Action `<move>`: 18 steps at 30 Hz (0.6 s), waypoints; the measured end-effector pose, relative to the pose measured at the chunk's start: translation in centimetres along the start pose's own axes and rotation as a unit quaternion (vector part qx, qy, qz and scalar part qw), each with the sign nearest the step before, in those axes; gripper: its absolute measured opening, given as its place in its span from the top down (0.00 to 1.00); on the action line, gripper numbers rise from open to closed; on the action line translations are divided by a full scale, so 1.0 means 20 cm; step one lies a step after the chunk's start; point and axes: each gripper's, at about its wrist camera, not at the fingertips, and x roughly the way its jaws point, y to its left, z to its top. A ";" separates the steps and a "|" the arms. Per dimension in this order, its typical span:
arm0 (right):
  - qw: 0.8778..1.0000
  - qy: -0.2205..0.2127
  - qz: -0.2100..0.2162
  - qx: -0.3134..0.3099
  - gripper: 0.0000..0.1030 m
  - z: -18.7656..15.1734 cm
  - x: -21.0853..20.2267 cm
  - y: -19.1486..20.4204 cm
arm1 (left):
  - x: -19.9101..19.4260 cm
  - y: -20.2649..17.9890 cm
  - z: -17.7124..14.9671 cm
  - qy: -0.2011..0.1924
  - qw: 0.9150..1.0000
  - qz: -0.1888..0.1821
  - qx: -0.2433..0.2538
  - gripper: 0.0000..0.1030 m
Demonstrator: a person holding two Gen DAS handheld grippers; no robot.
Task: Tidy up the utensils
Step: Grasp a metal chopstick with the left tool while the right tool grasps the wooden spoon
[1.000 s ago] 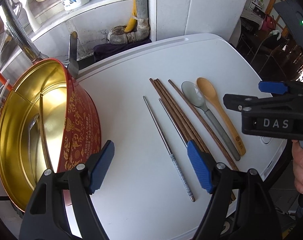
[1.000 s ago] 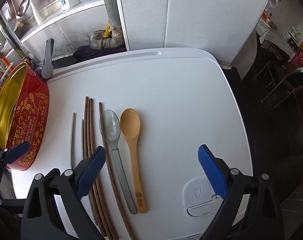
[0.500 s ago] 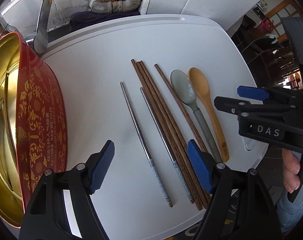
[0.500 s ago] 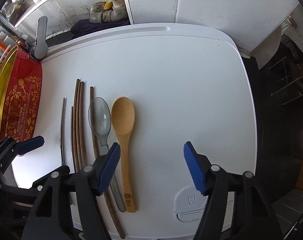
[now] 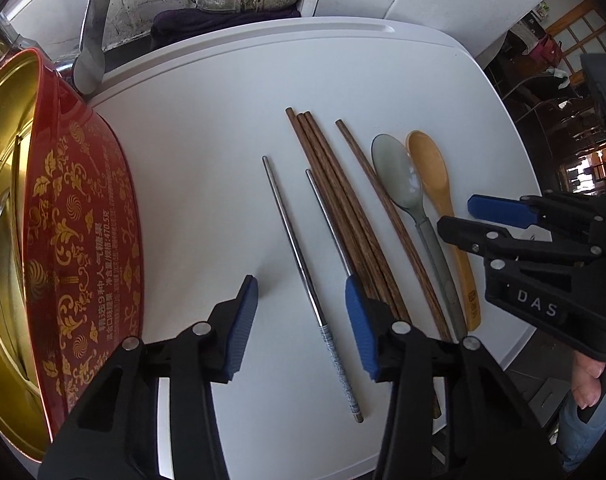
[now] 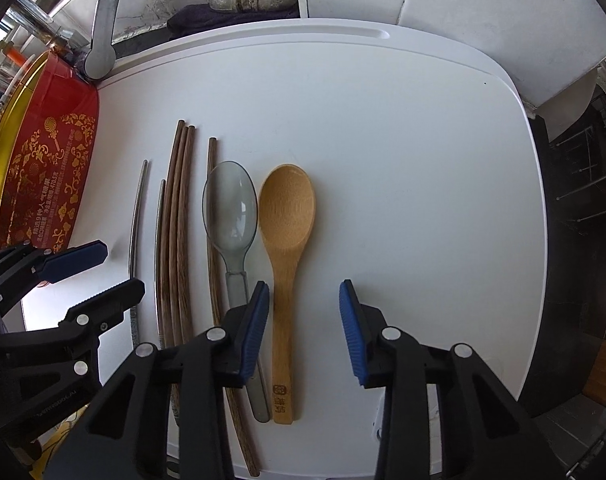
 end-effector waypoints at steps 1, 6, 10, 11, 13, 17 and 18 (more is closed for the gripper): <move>1.000 0.000 -0.007 -0.002 0.68 0.00 0.00 0.00 | 0.00 0.00 0.00 -0.001 1.000 0.008 0.001 0.64; 1.000 0.019 -0.005 -0.005 0.90 -0.01 0.01 0.01 | 0.01 0.02 0.00 0.010 1.000 0.006 0.001 0.95; 1.000 0.018 -0.003 0.005 0.90 -0.01 0.00 -0.03 | -0.01 0.05 -0.01 0.021 1.000 0.009 -0.002 0.95; 1.000 0.012 0.004 0.013 0.90 -0.02 -0.02 -0.04 | -0.04 0.07 -0.01 0.015 1.000 0.003 -0.007 0.95; 0.999 -0.007 0.024 0.028 0.90 -0.05 -0.10 -0.06 | -0.10 0.09 -0.03 0.000 1.000 -0.014 -0.019 0.96; 0.998 -0.039 0.045 0.031 0.90 -0.11 -0.26 -0.09 | -0.24 0.09 -0.08 -0.026 0.999 -0.033 -0.013 0.96; 0.997 -0.044 0.046 0.031 0.90 -0.12 -0.29 -0.09 | -0.26 0.10 -0.09 -0.029 0.999 -0.036 -0.011 0.96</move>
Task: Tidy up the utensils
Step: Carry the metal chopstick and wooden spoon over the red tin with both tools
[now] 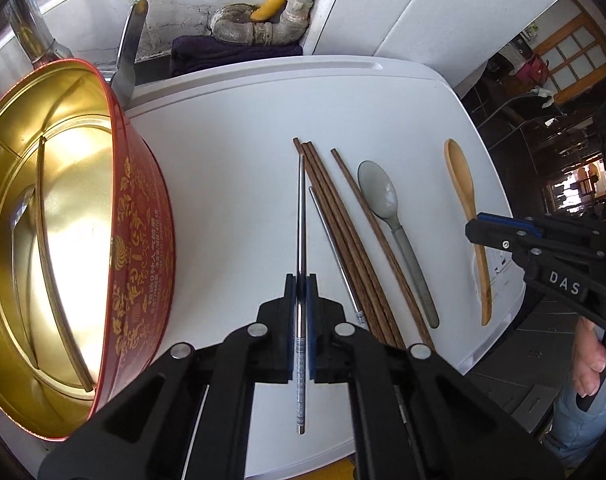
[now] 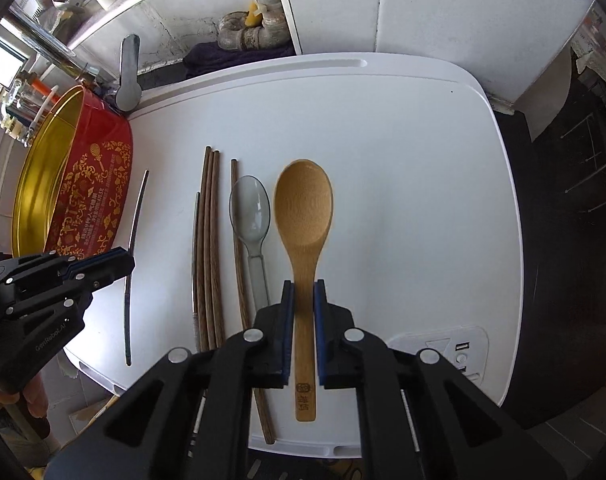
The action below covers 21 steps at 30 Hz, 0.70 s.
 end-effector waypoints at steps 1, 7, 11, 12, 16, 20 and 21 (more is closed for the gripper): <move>1.000 -0.005 0.001 -0.001 0.90 0.00 -0.02 0.01 | -0.02 0.00 -0.01 -0.004 1.000 -0.003 0.000 0.95; 1.000 -0.004 0.004 -0.029 0.90 0.00 -0.05 0.15 | -0.14 0.03 -0.06 -0.017 1.000 -0.013 -0.009 0.96; 0.997 -0.007 0.020 -0.072 0.90 0.01 -0.13 0.31 | -0.28 0.11 -0.10 -0.038 0.999 -0.018 -0.024 0.95; 0.996 -0.012 0.027 -0.084 0.90 0.03 -0.15 0.37 | -0.33 0.14 -0.10 -0.046 0.998 -0.020 -0.029 0.95; 0.990 -0.027 0.044 -0.132 0.90 0.08 -0.24 0.63 | -0.50 0.29 -0.13 -0.079 0.995 -0.008 -0.054 0.96; 0.982 -0.032 0.050 -0.179 0.90 0.14 -0.28 0.90 | -0.64 0.46 -0.15 -0.102 0.992 0.015 -0.079 0.95; 0.980 -0.031 0.052 -0.188 0.90 0.16 -0.28 0.95 | -0.66 0.49 -0.16 -0.107 0.990 0.021 -0.084 0.95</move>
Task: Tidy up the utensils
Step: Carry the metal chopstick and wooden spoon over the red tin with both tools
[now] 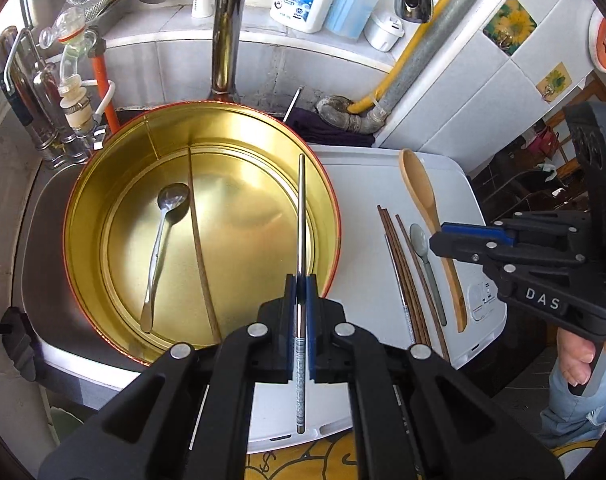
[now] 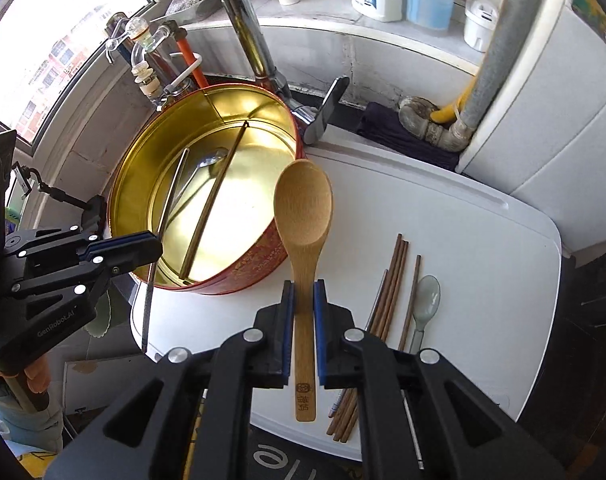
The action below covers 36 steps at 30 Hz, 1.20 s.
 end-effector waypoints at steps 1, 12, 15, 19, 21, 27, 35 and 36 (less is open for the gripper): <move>1.000 0.002 0.001 -0.007 0.90 0.04 0.01 0.04 | -0.02 0.04 0.00 -0.005 1.000 0.006 -0.004 0.95; 0.999 0.035 0.004 -0.037 0.90 0.36 0.21 0.32 | 0.03 0.41 0.12 -0.008 0.998 0.016 -0.067 0.95; 0.998 0.051 0.000 -0.026 0.90 0.42 0.31 0.34 | 0.10 0.46 0.16 -0.003 0.997 0.024 -0.073 0.95; 0.998 0.066 -0.001 -0.019 0.90 0.47 0.40 0.35 | 0.14 0.53 0.19 0.002 0.997 0.035 -0.074 0.95; 0.997 0.072 -0.002 -0.020 0.90 0.49 0.43 0.36 | 0.16 0.56 0.20 0.006 0.996 0.042 -0.072 0.95; 0.995 0.094 -0.005 -0.023 0.90 0.51 0.55 0.38 | 0.23 0.62 0.21 0.017 0.996 0.043 -0.075 0.95; 0.994 0.109 0.003 -0.021 0.90 0.50 0.61 0.38 | 0.28 0.59 0.15 0.026 0.997 0.053 -0.054 0.95; 0.994 0.108 0.003 -0.019 0.90 0.49 0.61 0.37 | 0.28 0.58 0.13 0.027 0.997 0.056 -0.050 0.95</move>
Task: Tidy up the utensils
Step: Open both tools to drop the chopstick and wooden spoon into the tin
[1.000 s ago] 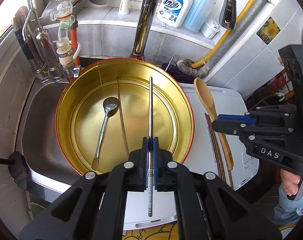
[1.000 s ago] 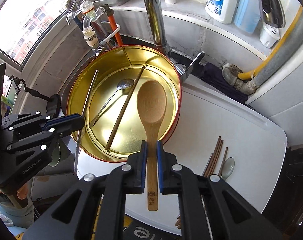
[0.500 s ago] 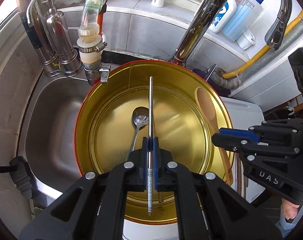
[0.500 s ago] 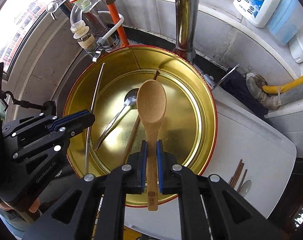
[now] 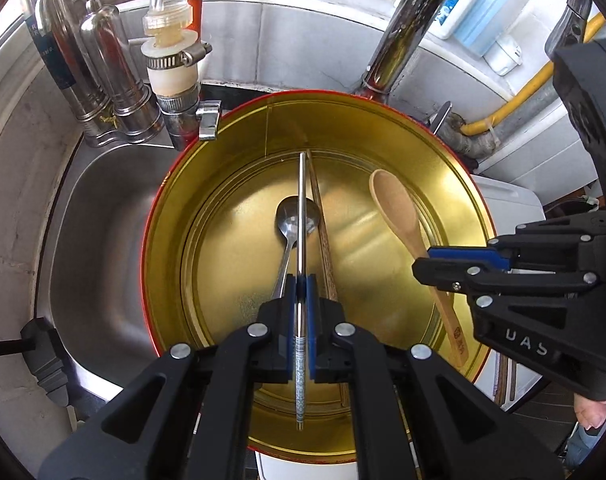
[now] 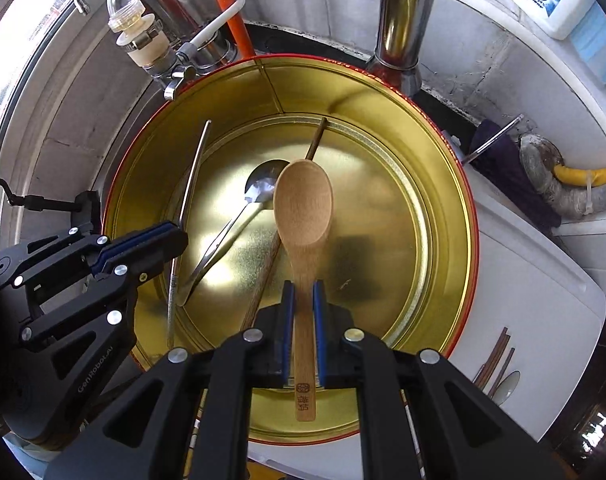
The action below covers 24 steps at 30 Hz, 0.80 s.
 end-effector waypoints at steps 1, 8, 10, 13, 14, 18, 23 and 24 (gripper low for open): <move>1.000 -0.002 0.000 0.001 0.89 0.00 -0.01 0.00 | -0.01 -0.01 -0.02 0.000 1.000 0.004 0.004 0.95; 0.999 -0.046 -0.018 0.015 0.32 -0.02 -0.08 -0.04 | -0.07 -0.06 -0.10 -0.017 0.999 0.034 0.036 0.33; 0.999 -0.045 -0.017 0.015 0.29 -0.03 -0.08 -0.04 | -0.08 -0.05 -0.12 -0.020 0.998 0.044 0.035 0.33; 0.999 -0.039 -0.017 0.012 0.28 -0.04 -0.07 -0.03 | -0.09 -0.04 -0.13 -0.018 0.999 0.037 0.035 0.33; 0.999 -0.037 -0.018 0.010 0.28 -0.04 -0.06 -0.02 | -0.09 -0.04 -0.14 -0.017 0.998 0.039 0.037 0.33; 0.999 -0.036 -0.010 0.007 0.20 -0.05 -0.06 0.00 | -0.07 -0.05 -0.16 -0.009 0.999 0.033 0.034 0.33; 0.999 -0.046 -0.016 0.008 0.16 -0.06 -0.07 0.01 | -0.06 -0.05 -0.18 -0.008 0.999 0.024 0.029 0.33; 0.999 -0.048 -0.019 0.008 0.15 -0.07 -0.07 0.01 | -0.06 -0.04 -0.18 -0.009 0.999 0.022 0.027 0.33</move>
